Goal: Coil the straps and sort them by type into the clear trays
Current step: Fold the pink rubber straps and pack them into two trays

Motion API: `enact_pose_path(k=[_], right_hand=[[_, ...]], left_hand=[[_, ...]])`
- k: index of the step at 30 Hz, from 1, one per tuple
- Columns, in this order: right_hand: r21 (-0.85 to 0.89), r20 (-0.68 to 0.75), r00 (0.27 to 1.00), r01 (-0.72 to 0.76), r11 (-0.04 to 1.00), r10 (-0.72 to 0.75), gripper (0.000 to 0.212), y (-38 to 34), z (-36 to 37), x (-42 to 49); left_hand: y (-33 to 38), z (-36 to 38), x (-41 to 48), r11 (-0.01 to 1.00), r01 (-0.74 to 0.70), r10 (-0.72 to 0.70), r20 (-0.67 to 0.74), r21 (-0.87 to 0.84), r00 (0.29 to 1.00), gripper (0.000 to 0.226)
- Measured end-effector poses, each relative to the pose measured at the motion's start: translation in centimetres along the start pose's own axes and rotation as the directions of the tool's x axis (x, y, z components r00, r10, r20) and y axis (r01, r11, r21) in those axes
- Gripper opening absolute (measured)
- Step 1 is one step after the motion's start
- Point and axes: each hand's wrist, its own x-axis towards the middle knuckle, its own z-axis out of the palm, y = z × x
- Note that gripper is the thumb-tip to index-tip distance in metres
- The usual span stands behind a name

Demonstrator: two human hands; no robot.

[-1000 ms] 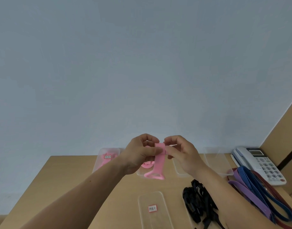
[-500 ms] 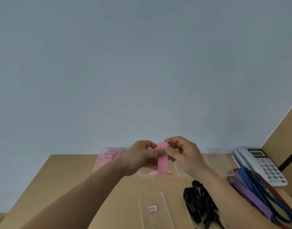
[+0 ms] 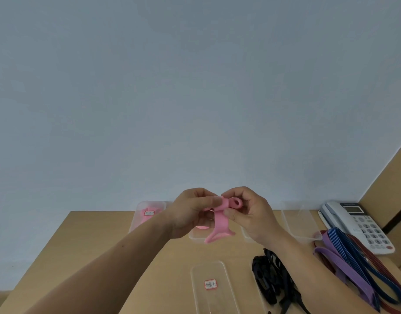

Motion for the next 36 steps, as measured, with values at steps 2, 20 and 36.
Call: enact_pose_path(k=[2, 20, 36], right_hand=[[0.009, -0.006, 1.0, -0.028, 1.0, 0.028, 0.028, 0.0, -0.3, 0.0], [-0.023, -0.05, 0.993, -0.107, 0.994, 0.106, 0.011, 0.5, -0.7, 0.3], [-0.031, 0.012, 1.0, 0.003, 1.0, -0.003, 0.03, 0.3, -0.3, 0.1]], left_hand=[[-0.1, 0.0, 0.0, 1.0, -0.018, 0.018, -0.041, 0.001, 0.999, 0.037], [-0.8, -0.2, 0.0, 0.985, -0.054, 0.063, -0.048, 0.162, 0.997, 0.054], [0.4, -0.4, -0.4, 0.998, 0.054, -0.055, 0.038, 0.028, 0.998, 0.028]])
